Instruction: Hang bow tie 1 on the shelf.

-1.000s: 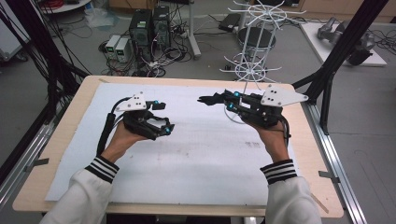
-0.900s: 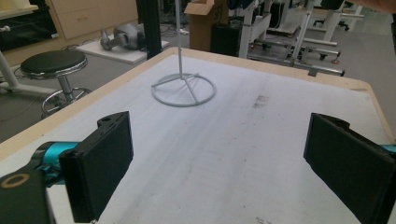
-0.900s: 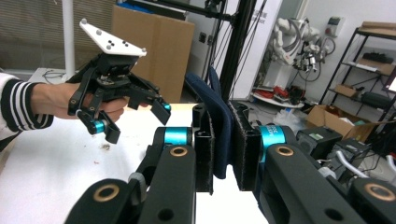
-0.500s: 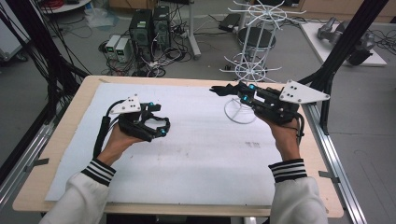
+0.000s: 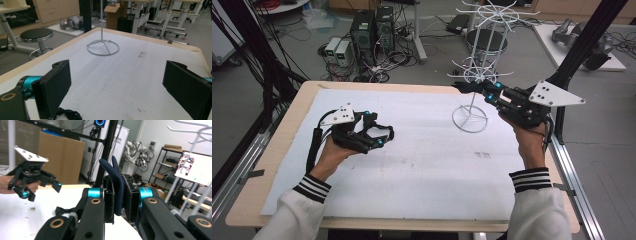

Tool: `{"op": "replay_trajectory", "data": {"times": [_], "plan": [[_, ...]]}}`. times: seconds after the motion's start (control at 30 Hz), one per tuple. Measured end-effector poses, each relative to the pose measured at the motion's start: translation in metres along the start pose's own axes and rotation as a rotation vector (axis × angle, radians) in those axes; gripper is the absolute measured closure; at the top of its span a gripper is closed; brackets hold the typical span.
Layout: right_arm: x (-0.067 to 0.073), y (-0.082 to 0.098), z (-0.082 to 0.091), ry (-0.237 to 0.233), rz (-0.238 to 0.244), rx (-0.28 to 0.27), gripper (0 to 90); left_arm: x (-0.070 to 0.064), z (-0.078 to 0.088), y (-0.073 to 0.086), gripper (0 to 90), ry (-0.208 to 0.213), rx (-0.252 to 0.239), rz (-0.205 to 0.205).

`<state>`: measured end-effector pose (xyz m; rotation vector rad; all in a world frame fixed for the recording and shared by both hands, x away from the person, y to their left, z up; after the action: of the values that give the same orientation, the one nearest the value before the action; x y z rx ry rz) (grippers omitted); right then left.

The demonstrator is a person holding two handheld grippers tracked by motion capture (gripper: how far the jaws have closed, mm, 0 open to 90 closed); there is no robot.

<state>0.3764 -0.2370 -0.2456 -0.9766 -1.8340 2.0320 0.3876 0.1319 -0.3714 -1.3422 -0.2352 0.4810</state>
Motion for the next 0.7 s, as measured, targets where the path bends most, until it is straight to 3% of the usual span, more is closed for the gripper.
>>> {"op": "replay_trajectory", "data": {"times": [0.7], "plan": [[-0.023, 0.015, 0.008, 0.097, -0.005, 0.042, 81.4, 0.003, 0.011, 0.004, 8.7, -0.002, -0.02, 0.019]]}}
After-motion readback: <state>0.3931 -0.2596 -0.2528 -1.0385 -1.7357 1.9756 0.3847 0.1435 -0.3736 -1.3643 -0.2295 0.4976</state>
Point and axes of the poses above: each handheld gripper's, and its own axes: z roughly backward along the jaws, y roughly out of its underside, x roughly to its left, the point moved 6 cm from there along -z, roughly forward along the jaws, and after that the axes turned 5 degrees about z, right-handed, at the moved point
